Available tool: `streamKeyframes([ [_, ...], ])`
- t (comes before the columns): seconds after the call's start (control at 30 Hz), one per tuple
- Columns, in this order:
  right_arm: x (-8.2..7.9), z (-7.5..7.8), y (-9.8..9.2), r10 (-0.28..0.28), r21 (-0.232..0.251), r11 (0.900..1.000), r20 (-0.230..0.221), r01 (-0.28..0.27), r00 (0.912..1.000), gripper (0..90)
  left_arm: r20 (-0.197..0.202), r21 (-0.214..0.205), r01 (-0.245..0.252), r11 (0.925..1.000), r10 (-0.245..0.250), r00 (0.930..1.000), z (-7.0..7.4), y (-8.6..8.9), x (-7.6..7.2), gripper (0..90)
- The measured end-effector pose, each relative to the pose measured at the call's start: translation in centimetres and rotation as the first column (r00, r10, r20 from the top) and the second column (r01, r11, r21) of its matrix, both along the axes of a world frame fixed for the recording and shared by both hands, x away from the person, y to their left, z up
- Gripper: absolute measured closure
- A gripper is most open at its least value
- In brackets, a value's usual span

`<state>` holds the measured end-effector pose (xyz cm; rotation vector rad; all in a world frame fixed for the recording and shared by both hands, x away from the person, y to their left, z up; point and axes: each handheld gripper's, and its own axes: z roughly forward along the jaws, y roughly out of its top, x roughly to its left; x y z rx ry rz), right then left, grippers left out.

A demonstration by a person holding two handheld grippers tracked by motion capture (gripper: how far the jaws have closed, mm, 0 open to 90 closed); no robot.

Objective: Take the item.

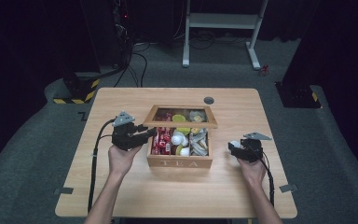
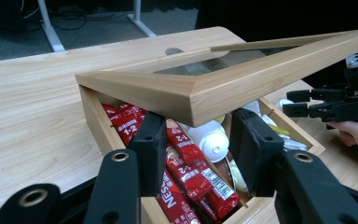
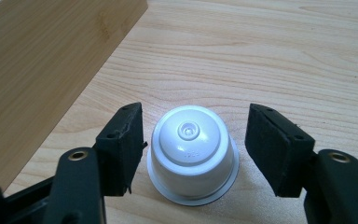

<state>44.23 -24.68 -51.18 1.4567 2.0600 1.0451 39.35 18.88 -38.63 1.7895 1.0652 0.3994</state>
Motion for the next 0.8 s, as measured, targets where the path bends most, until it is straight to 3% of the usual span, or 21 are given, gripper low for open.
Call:
streamKeyframes([
  [0.3,-0.3,0.4,-0.1,0.002,0.009,1.0,0.02,-0.002,0.9998,31.0,-0.002,0.009,0.002,1.0,-0.002,1.0,0.0,0.0,0.0,56.7],
  [0.6,-1.2,1.4,-0.7,0.014,0.029,0.9995,0.052,-0.016,0.9985,31.3,-0.003,-0.001,0.006,1.0,-0.006,1.0,-0.1,-0.2,0.0,56.7],
  [0.8,-2.1,1.7,-1.5,-0.012,0.029,0.9995,0.073,0.01,0.9973,29.3,-0.005,0.001,0.015,0.9999,-0.015,0.9999,-0.2,-0.3,0.1,57.0],
])
